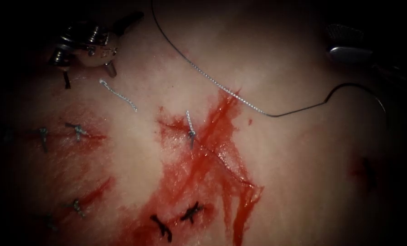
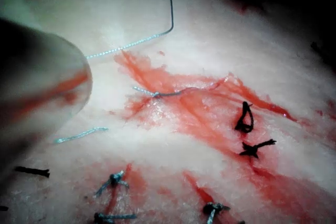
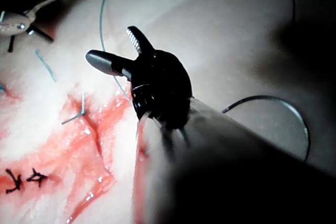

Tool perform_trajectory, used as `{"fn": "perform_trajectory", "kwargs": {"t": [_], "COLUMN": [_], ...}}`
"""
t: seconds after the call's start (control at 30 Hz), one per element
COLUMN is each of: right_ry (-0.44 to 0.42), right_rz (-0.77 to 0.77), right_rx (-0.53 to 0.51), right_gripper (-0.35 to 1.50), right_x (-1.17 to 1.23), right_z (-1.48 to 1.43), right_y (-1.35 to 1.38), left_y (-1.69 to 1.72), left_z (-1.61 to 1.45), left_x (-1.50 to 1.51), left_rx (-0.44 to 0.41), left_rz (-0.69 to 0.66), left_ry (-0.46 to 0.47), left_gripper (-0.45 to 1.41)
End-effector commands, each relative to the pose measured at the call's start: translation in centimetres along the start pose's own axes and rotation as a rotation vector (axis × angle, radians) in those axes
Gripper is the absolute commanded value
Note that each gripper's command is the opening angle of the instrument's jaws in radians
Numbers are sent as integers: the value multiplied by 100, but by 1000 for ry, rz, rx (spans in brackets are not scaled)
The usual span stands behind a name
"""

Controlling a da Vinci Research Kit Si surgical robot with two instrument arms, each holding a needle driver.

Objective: Wound Closure

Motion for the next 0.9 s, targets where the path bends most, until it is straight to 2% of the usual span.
{"fn": "perform_trajectory", "kwargs": {"t": [0.03, 0.17, 0.27, 0.37, 0.43, 0.47, 0.5, 0.6, 0.63, 0.7, 0.8, 0.87, 0.9], "right_ry": [1, -1, -2, -5, -10, -19, -59, -153, -180, -247, -346, -402, -430], "right_rz": [-7, -6, -16, -52, -79, -94, -125, -230, -260, -350, -499, -589, -613], "right_rx": [2, 5, 8, 17, -1, -19, -54, -120, -139, -189, -224, -212, -209], "right_gripper": [128, 128, 128, 128, 117, 112, 112, 95, 85, 78, 75, 68, 44], "right_x": [-1, 1, 3, 4, 5, 6, 7, 5, 3, -8, -30, -43, -52], "right_z": [8, 4, -1, -13, -26, -31, -40, -58, -62, -68, -72, -73, -73], "right_y": [0, 1, 2, 6, 10, 12, 18, 33, 39, 52, 73, 87, 95], "left_y": [-1, -8, -17, -17, -14, -14, -22, -39, -42, -44, -40, -34, -31], "left_z": [6, -1, -10, -25, -39, -46, -59, -77, -82, -85, -79, -71, -67], "left_x": [3, 4, 5, 9, 15, 18, 23, 35, 42, 53, 69, 76, 79], "left_rx": [14, 85, 126, 104, 52, 32, 2, 11, 24, 16, -46, -88, -99], "left_rz": [6, -69, -140, -335, -526, -569, -673, -752, -780, -881, -943, -932, -928], "left_ry": [12, 45, 90, 239, 312, 336, 363, 516, 599, 671, 758, 808, 822], "left_gripper": [118, 108, 108, 111, 108, 103, 96, 96, 79, 46, 51, 49, 46]}}
